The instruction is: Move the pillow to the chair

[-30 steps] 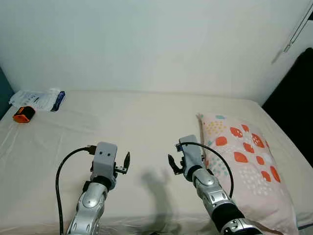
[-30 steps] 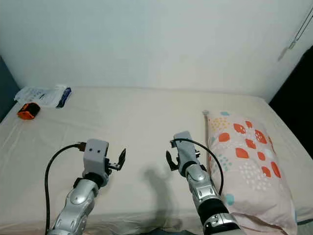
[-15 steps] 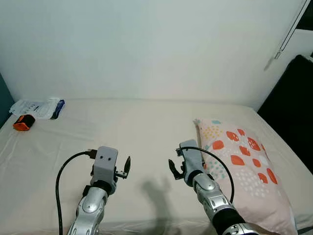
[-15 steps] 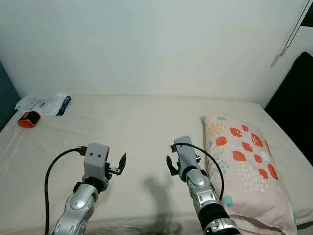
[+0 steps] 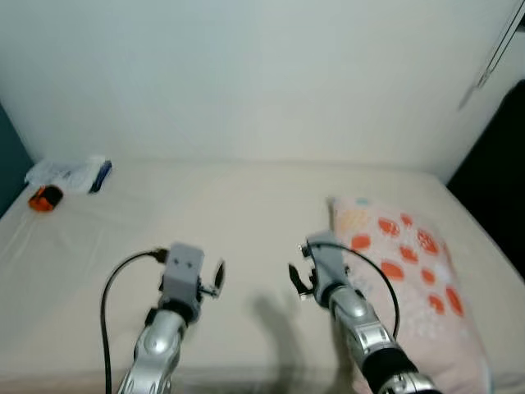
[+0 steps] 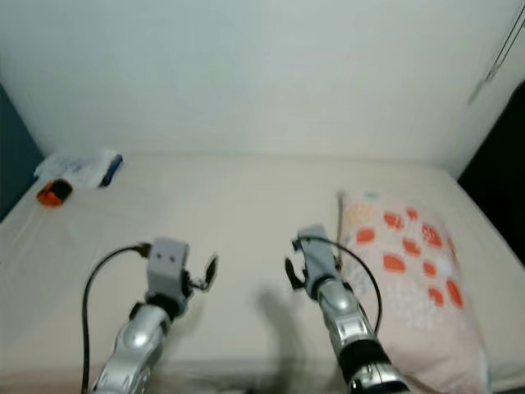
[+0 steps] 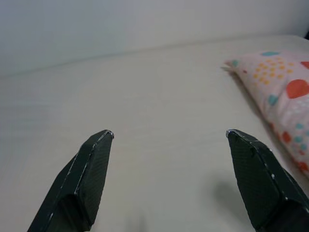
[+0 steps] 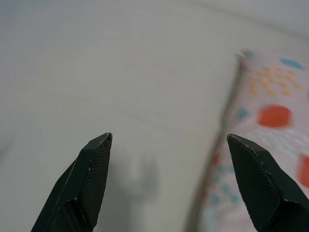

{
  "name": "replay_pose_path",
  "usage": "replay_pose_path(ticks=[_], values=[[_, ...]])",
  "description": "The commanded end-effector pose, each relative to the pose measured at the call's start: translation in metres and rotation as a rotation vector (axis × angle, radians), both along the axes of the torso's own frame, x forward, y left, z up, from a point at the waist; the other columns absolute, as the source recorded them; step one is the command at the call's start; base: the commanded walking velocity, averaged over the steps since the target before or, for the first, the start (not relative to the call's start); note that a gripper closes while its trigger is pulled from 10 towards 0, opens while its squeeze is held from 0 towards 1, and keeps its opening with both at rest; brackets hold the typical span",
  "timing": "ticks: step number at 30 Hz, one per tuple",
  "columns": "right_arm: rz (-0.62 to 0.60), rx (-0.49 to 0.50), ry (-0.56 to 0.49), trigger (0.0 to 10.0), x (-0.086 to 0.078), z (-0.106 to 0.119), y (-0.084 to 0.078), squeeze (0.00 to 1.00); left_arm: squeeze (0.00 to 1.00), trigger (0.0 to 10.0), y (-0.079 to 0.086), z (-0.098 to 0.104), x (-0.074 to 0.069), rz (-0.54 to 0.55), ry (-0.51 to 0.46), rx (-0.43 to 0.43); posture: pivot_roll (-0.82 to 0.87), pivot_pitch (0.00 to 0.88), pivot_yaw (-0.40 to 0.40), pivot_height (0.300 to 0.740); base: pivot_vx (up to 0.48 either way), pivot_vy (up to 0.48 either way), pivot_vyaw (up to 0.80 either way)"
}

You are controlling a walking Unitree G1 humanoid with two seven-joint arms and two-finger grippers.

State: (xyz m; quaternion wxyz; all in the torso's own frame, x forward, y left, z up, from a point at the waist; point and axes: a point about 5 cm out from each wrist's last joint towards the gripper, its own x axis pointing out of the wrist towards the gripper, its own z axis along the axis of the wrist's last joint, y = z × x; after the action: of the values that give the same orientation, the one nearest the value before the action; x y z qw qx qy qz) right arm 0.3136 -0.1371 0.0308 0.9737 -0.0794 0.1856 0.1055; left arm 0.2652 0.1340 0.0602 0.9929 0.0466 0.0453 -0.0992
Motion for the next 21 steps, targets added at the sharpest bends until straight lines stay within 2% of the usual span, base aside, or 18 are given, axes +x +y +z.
replay_pose_path(ticks=[1, 13, 17, 21], values=[[-0.003, 0.008, 0.012, 10.0, -0.0011, -0.0015, 0.0016, 0.00, 0.00, 10.0, 0.0005, -0.0025, -0.0007, 0.000, 0.015, 0.009, 0.06, 0.000, -0.084, 0.717, 0.000, -0.326, 0.00], [-0.008, 0.006, 0.013, 10.0, -0.0016, -0.0020, -0.0008, 0.00, 0.00, 10.0, -0.0002, -0.0032, -0.0001, -0.003, 0.021, 0.015, 0.06, 0.000, -0.083, 0.717, 0.000, -0.323, 0.00], [-0.008, 0.007, 0.013, 10.0, -0.0010, -0.0016, -0.0005, 0.00, 0.00, 10.0, 0.0020, -0.0072, 0.0019, 0.009, 0.065, 0.027, 0.06, 0.000, -0.084, 0.717, 0.000, 0.000, 0.00], [-0.006, 0.009, 0.013, 10.0, -0.0005, -0.0014, 0.0001, 0.00, 0.00, 10.0, 0.0033, -0.0072, 0.0030, 0.012, 0.067, 0.019, 0.06, 0.000, -0.084, 0.717, 0.000, 0.466, 0.00]])
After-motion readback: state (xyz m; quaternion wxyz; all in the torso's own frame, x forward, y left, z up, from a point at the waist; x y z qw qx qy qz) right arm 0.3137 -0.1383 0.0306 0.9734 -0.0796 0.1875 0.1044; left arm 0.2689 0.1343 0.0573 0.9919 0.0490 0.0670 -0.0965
